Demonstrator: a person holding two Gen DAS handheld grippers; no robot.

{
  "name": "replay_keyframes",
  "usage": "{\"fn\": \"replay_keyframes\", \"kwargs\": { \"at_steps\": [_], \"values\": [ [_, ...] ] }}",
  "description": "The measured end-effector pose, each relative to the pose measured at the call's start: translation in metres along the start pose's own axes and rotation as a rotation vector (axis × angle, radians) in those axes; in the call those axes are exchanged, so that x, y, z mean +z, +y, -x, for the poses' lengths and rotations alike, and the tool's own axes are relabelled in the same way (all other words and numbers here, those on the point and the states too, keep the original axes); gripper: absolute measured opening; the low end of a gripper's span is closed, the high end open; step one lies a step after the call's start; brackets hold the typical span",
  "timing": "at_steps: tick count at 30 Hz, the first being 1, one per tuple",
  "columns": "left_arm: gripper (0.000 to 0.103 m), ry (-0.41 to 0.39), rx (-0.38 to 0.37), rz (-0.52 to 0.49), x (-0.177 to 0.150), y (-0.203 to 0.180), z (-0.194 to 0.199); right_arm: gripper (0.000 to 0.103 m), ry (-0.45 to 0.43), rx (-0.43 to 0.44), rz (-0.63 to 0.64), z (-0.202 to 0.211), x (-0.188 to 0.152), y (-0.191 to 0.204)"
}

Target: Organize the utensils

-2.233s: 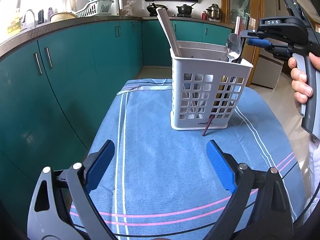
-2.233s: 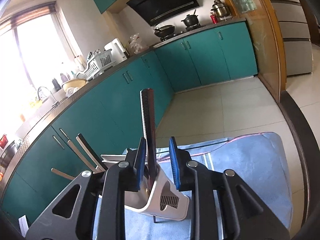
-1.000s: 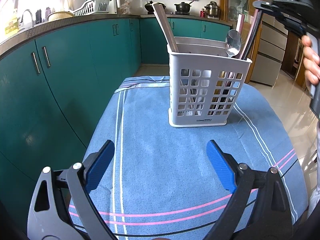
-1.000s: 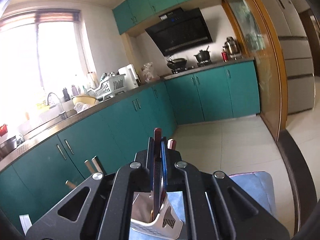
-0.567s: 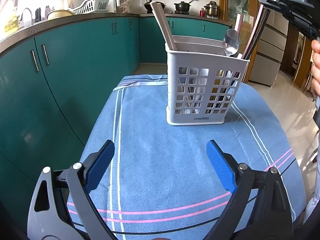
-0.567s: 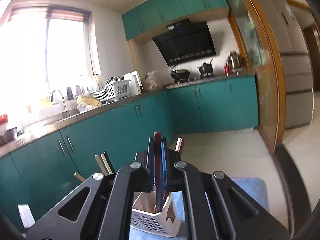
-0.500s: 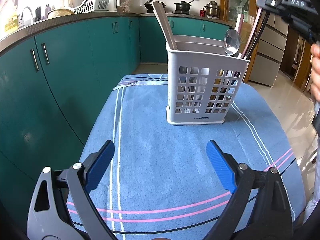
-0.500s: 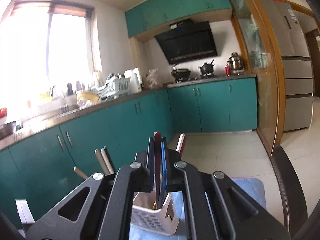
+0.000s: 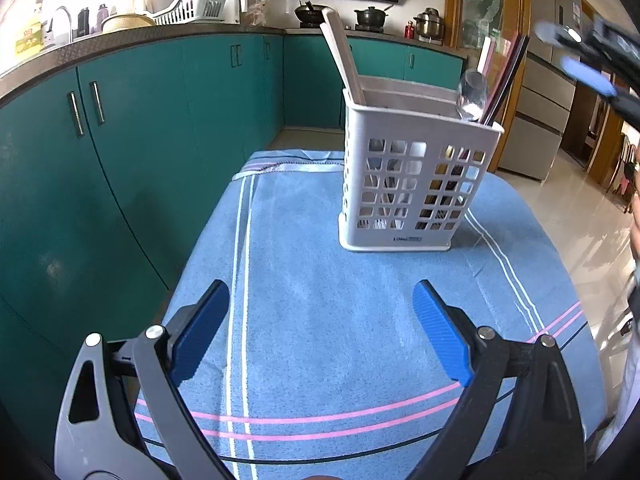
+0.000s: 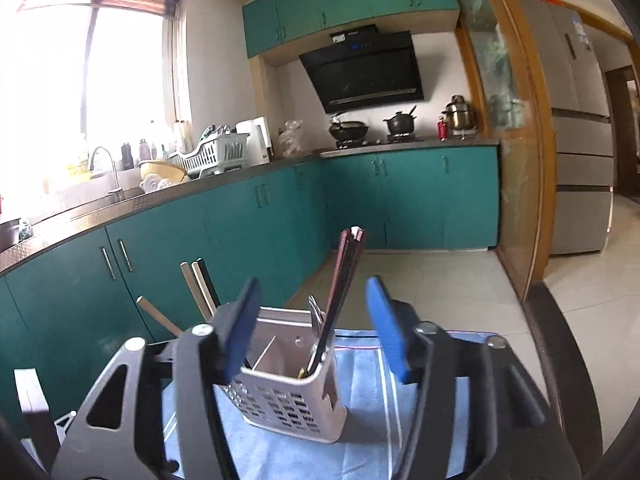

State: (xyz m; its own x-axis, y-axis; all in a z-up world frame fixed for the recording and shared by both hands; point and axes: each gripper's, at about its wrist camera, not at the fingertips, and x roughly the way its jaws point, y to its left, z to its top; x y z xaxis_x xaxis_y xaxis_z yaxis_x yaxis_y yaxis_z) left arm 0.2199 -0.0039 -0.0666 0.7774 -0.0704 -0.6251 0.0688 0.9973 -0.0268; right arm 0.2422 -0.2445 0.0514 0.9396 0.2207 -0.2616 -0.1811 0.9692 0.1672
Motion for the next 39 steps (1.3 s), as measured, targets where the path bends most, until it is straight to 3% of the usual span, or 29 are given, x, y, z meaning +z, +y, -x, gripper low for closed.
{"fn": "replay_keyframes", "kwargs": {
  "at_steps": [9,15,18,22,30,39],
  "values": [
    [0.092,-0.129,0.019,0.044,0.011,0.008,0.052,0.085,0.098,-0.101,-0.095,0.062,-0.049,0.006],
    [0.098,-0.241,0.013,0.036,0.01,0.001,0.108,0.1,0.094,-0.185,-0.009,0.102,-0.068,0.045],
    [0.099,-0.284,0.021,0.02,0.003,-0.004,0.135,0.1,0.081,-0.244,0.068,0.121,-0.075,0.066],
    [0.099,-0.312,0.037,-0.004,-0.013,-0.008,0.162,0.1,0.036,-0.271,0.075,0.149,-0.086,0.077],
    [0.099,-0.366,0.078,-0.05,-0.045,-0.013,0.208,0.1,0.001,-0.265,0.027,0.196,-0.103,0.078],
    [0.099,-0.4,0.084,-0.051,-0.055,-0.016,0.234,0.1,-0.056,-0.268,0.055,0.224,-0.102,0.088]
  ]
}}
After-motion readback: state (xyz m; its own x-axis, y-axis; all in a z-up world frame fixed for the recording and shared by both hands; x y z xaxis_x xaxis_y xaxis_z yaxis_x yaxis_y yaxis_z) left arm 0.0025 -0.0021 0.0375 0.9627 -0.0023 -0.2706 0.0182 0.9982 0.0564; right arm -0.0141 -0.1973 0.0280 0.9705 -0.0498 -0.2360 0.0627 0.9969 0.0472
